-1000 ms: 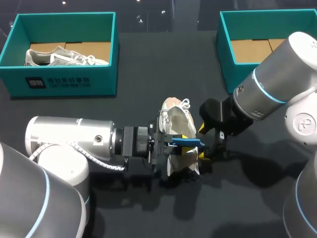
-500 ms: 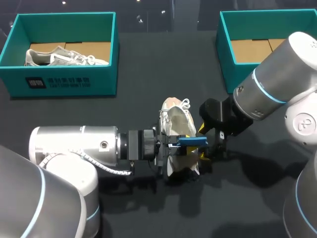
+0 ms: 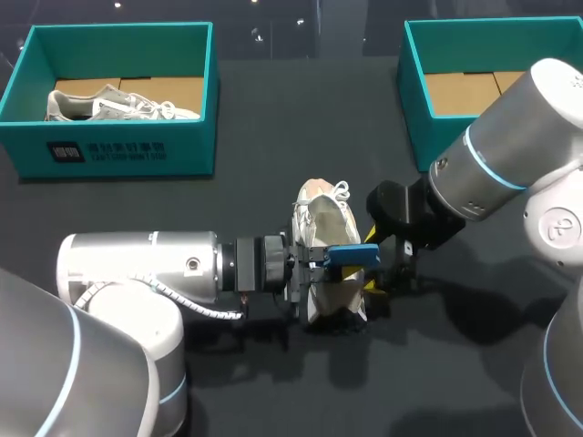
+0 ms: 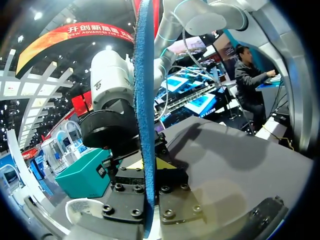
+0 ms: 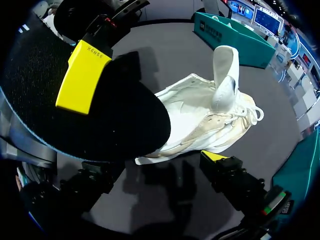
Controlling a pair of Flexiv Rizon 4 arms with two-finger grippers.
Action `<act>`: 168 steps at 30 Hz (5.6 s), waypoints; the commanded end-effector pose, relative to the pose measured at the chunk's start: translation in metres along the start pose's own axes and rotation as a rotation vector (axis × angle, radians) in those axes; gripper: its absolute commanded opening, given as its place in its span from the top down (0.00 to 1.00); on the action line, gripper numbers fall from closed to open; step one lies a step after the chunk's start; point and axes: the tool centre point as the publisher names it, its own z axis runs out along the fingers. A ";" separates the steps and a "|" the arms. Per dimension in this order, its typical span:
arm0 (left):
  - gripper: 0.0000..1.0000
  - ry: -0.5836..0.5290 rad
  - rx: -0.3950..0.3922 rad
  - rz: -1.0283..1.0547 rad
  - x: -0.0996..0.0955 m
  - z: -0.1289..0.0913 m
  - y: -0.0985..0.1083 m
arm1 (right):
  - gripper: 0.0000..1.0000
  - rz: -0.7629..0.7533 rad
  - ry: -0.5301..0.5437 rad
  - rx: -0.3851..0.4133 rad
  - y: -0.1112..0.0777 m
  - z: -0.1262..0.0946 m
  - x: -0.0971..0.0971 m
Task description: Take the shoe out of the shoebox, open the shoe tongue, remove and reinsert the insole, then place the shoe into the shoebox
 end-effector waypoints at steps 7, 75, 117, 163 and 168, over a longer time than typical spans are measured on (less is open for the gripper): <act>1.00 0.003 0.011 0.003 -0.005 0.002 0.003 | 0.00 0.000 -0.002 -0.001 0.000 0.001 0.001; 1.00 0.072 0.061 0.166 -0.003 0.001 0.024 | 0.00 0.000 -0.002 -0.001 0.000 0.001 0.001; 1.00 0.063 0.013 0.301 -0.009 0.002 0.052 | 0.00 0.000 -0.002 -0.001 0.000 0.001 0.001; 1.00 0.005 -0.094 0.385 -0.032 0.003 0.091 | 0.00 0.000 -0.002 -0.001 0.000 0.001 0.001; 0.86 0.010 -0.070 0.363 -0.030 0.002 0.083 | 0.00 0.000 -0.002 -0.001 0.000 0.001 0.001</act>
